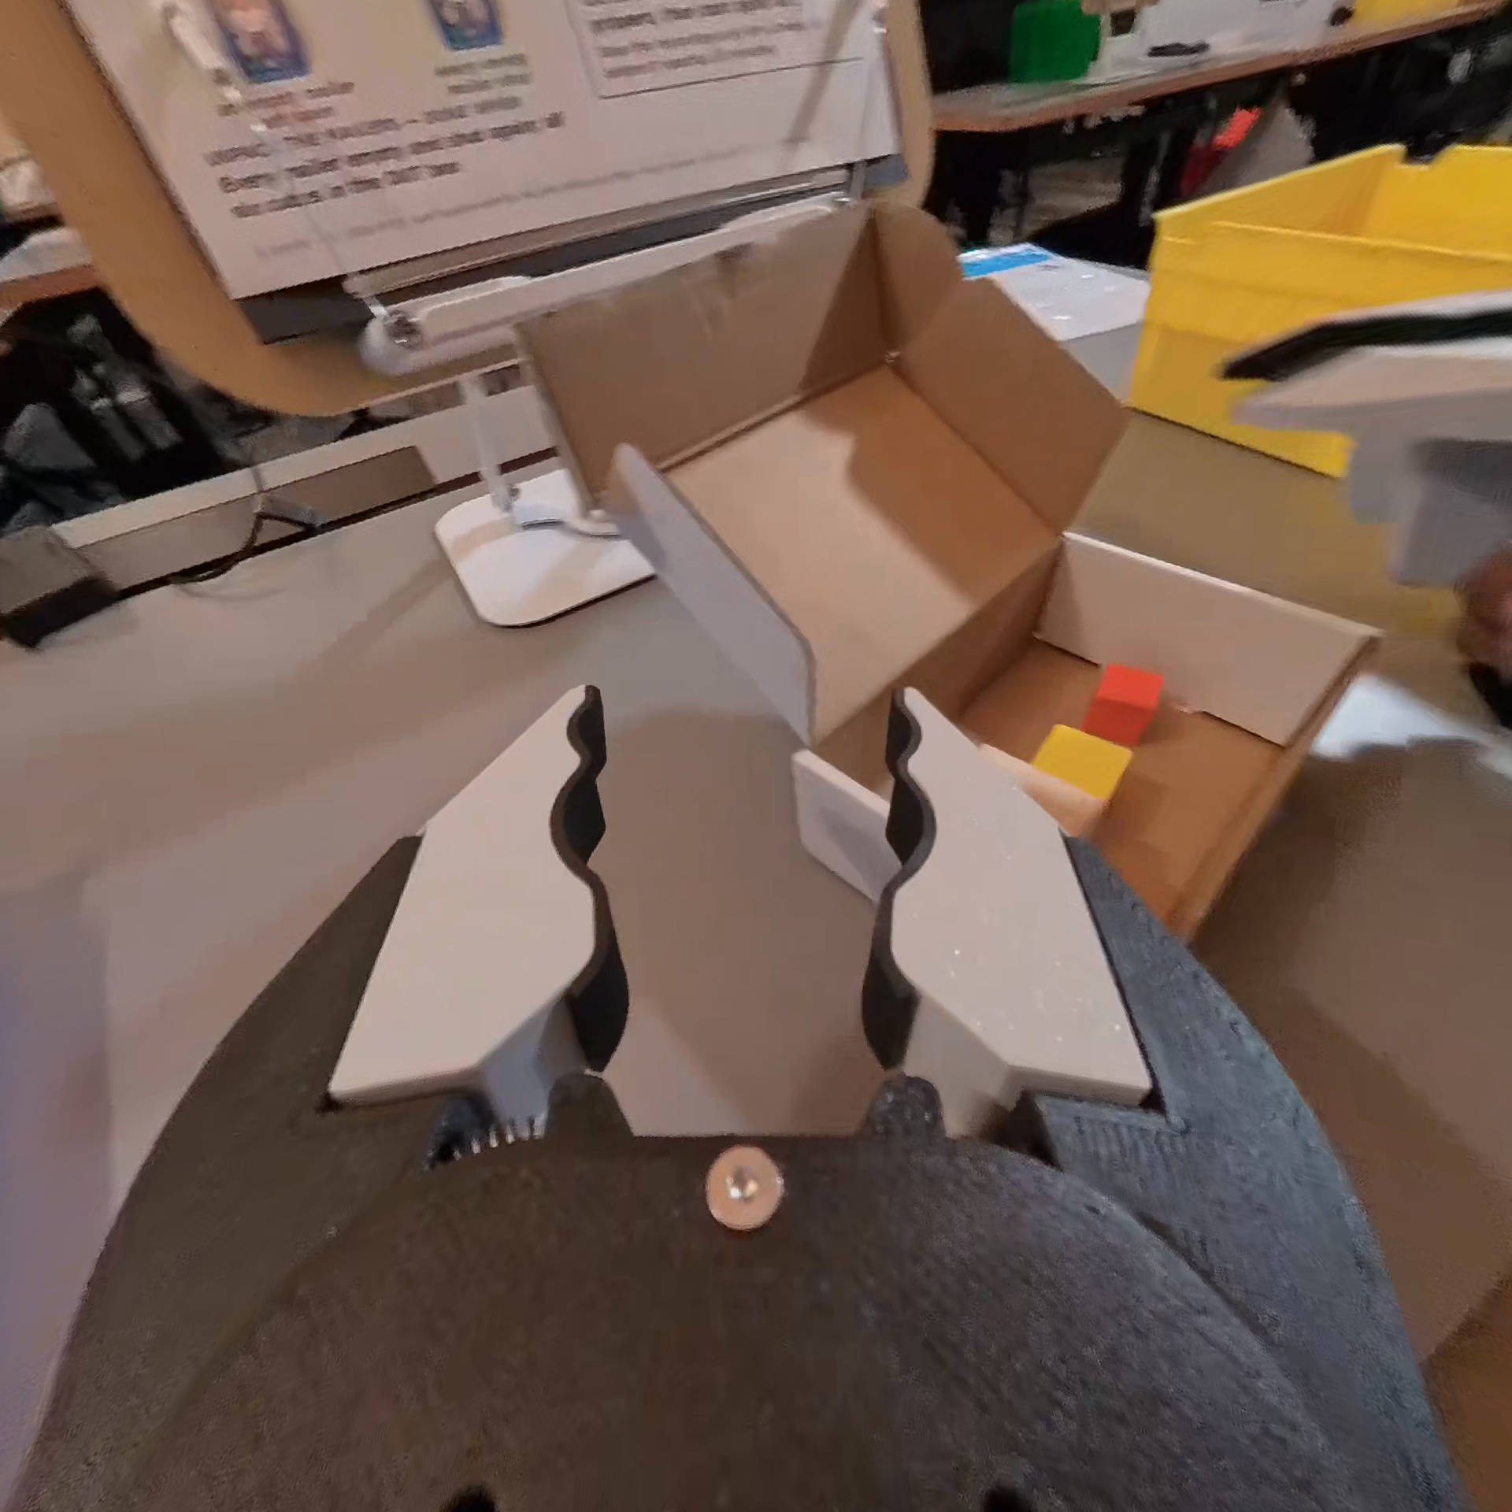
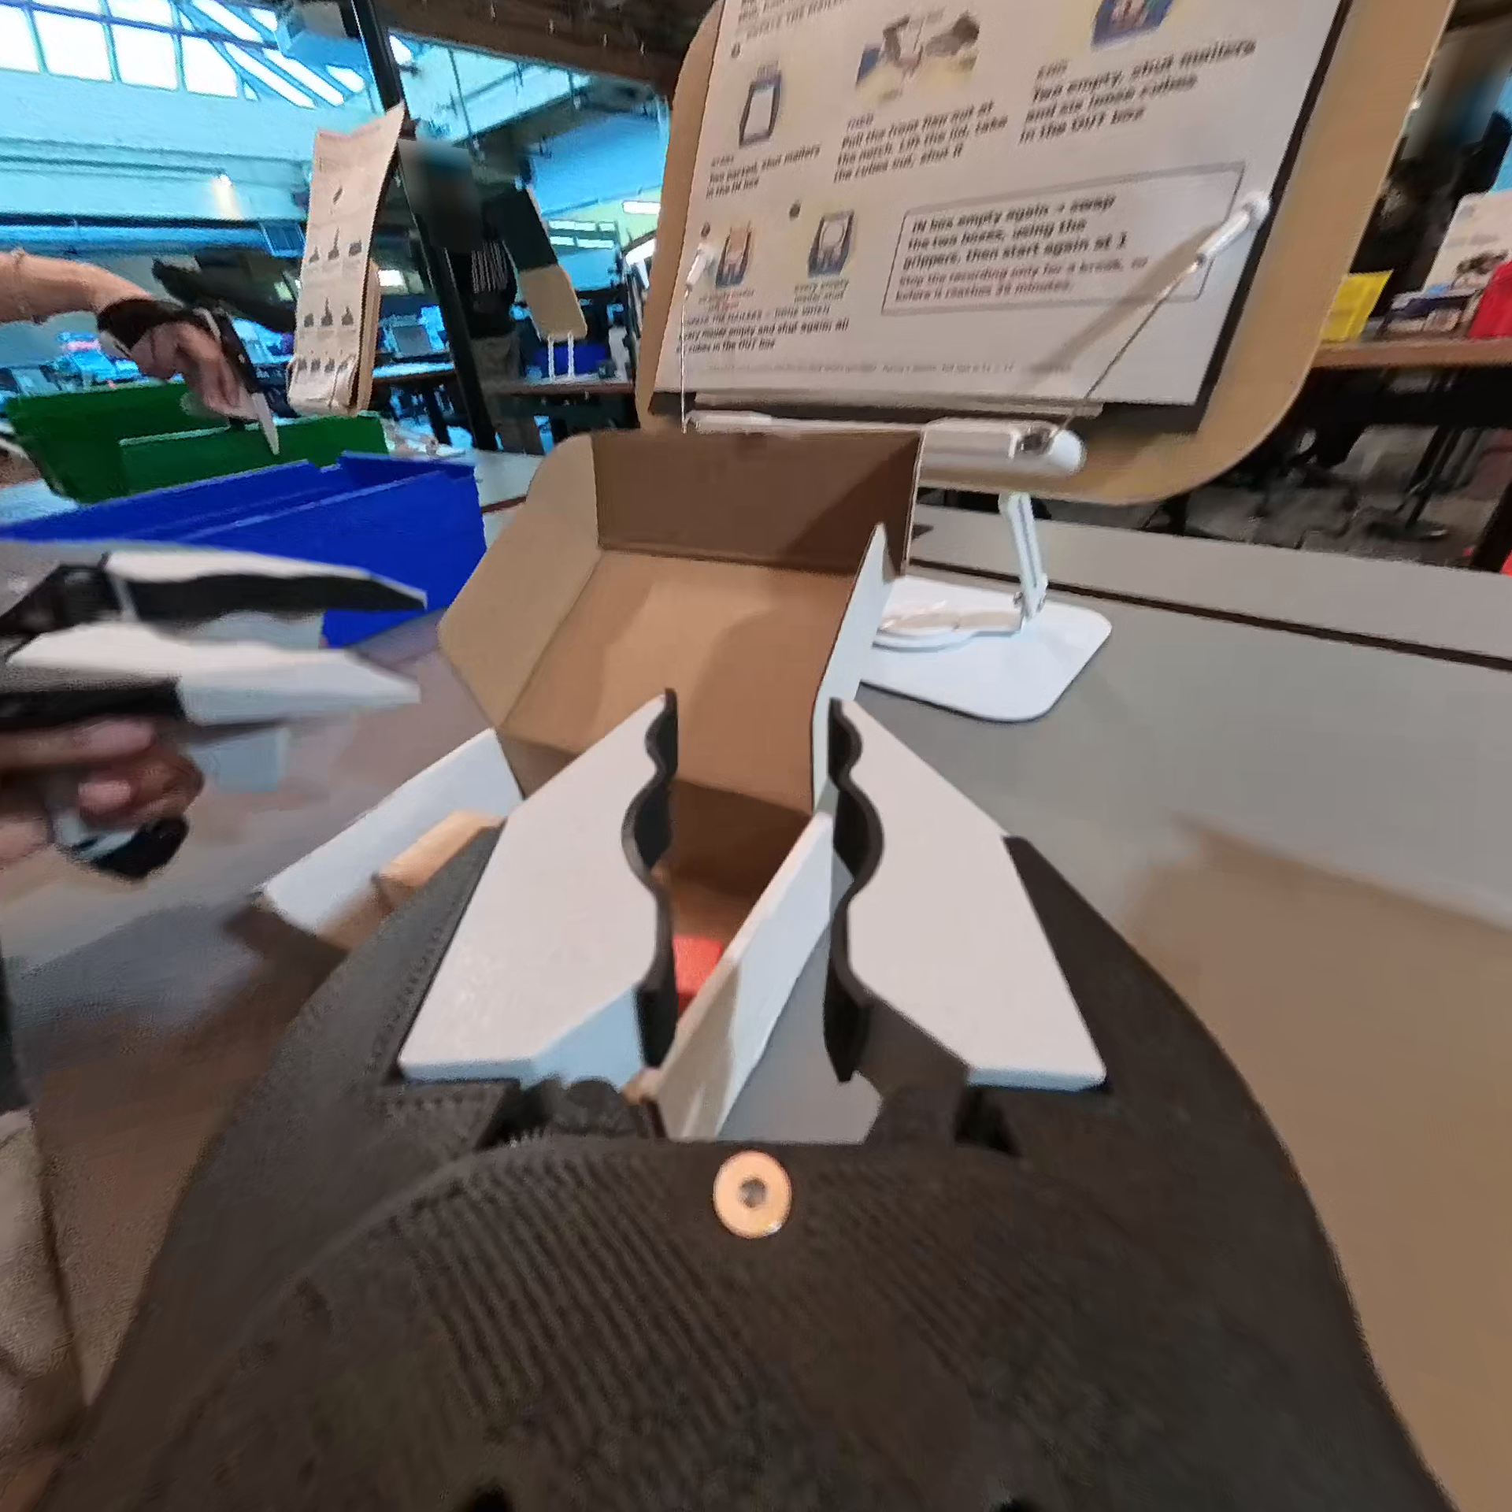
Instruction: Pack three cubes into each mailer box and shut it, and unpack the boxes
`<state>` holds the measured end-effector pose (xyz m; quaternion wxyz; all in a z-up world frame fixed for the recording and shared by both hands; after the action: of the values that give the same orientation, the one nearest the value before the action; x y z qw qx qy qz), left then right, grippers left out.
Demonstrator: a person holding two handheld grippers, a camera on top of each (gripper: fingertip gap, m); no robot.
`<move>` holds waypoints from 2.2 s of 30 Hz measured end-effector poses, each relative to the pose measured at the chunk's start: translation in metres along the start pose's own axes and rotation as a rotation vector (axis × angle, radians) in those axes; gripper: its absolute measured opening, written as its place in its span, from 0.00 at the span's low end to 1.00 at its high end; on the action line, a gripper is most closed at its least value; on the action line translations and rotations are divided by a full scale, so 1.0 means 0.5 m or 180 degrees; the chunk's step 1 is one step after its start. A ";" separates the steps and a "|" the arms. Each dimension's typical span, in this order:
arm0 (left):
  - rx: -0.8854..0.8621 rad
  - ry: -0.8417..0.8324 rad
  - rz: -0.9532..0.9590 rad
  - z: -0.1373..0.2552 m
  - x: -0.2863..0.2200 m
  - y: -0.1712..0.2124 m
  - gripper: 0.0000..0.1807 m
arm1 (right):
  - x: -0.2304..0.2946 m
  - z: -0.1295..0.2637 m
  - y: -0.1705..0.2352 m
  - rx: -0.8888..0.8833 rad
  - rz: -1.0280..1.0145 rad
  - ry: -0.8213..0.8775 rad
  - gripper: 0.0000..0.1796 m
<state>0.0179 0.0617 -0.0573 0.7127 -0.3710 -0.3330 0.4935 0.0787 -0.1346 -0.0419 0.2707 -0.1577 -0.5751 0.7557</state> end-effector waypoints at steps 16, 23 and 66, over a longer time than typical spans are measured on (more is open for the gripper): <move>0.0138 0.1027 -0.0274 0.004 -0.108 0.012 0.40 | -0.006 -0.040 0.008 0.0291 0.0078 -0.0544 0.15; 0.0433 0.1300 -0.0280 0.021 -0.124 0.051 0.42 | 0.031 0.001 0.041 0.0651 0.0205 -0.0762 0.24; -0.0389 -0.0249 -0.0912 0.073 -0.114 -0.008 0.10 | 0.060 0.105 -0.034 0.0111 0.0510 -0.0042 0.02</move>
<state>-0.0278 0.0139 -0.0418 0.7384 -0.3428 -0.4393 0.3797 0.0297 -0.1547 -0.0084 0.2083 -0.1935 -0.5492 0.7859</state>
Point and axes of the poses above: each gripper's, where its closed fingertips meet, z back along the fingers, y out of its underside, x = y × z across the jaws, the point moved 4 cm from there along z, back along the fingers, and after that the axes turned 15 degrees about x, right-handed, at the moved point
